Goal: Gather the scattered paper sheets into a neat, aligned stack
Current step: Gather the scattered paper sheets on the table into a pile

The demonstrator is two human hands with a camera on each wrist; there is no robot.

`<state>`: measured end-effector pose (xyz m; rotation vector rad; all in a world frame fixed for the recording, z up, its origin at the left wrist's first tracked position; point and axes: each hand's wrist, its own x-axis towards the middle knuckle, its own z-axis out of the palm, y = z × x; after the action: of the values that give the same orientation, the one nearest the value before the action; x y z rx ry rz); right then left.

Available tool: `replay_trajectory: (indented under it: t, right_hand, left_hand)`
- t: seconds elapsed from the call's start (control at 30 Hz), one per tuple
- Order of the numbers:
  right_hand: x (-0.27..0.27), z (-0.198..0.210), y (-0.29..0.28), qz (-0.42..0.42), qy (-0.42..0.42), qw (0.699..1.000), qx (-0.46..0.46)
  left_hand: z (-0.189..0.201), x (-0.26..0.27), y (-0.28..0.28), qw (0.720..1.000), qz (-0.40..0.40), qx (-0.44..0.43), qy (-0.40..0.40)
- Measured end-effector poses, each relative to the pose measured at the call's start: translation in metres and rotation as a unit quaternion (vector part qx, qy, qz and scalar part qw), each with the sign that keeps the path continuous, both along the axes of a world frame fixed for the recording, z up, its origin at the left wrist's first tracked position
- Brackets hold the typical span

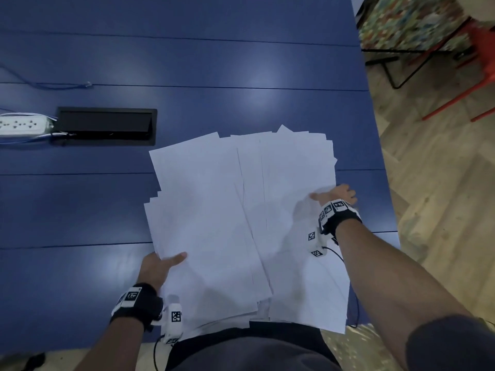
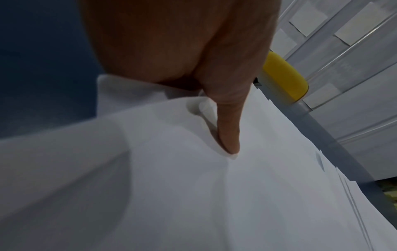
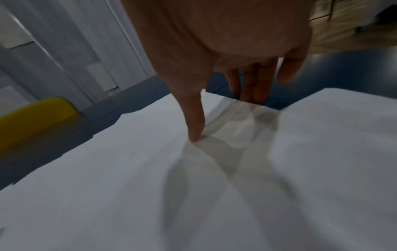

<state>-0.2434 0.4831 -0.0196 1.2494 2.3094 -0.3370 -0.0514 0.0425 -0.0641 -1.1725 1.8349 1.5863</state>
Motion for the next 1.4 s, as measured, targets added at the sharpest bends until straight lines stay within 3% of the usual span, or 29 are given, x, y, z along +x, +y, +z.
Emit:
replay_trajectory:
  t: [0.23, 0.6, 0.77, 0.9, 1.07, 1.2, 1.3, 1.4]
  right_hand:
    - [0.010, -0.010, -0.049, 0.060, 0.040, 0.997, -0.005]
    - [0.008, -0.004, -0.082, 0.062, -0.014, 0.996, -0.057]
    - [0.007, 0.002, -0.069, 0.022, 0.086, 0.979, -0.185]
    - [0.007, 0.016, -0.056, 0.032, 0.175, 0.962, -0.208]
    - [0.026, 0.036, -0.005, -0.030, 0.270, 0.932, -0.241]
    - [0.080, 0.043, 0.041, -0.075, 0.211, 0.955, -0.196]
    - [0.136, 0.018, 0.061, -0.087, 0.082, 0.986, -0.119]
    - [0.181, -0.007, 0.056, -0.109, 0.034, 0.990, -0.085]
  left_hand:
    - [0.005, -0.002, 0.002, 0.999, 0.026, 0.020, 0.005]
    - [0.010, -0.004, 0.004, 1.000, 0.017, 0.007, 0.001]
    - [0.010, -0.002, 0.003, 1.000, 0.008, 0.000, -0.009]
    - [0.012, -0.003, 0.004, 1.000, -0.005, -0.003, -0.010]
    - [0.019, -0.004, 0.008, 1.000, -0.017, -0.007, 0.007]
    - [0.023, -0.004, 0.011, 1.000, -0.018, -0.003, 0.015]
    - [0.028, -0.004, 0.014, 1.000, -0.026, -0.007, 0.014]
    - [0.028, -0.004, 0.013, 0.999, -0.028, -0.010, 0.018]
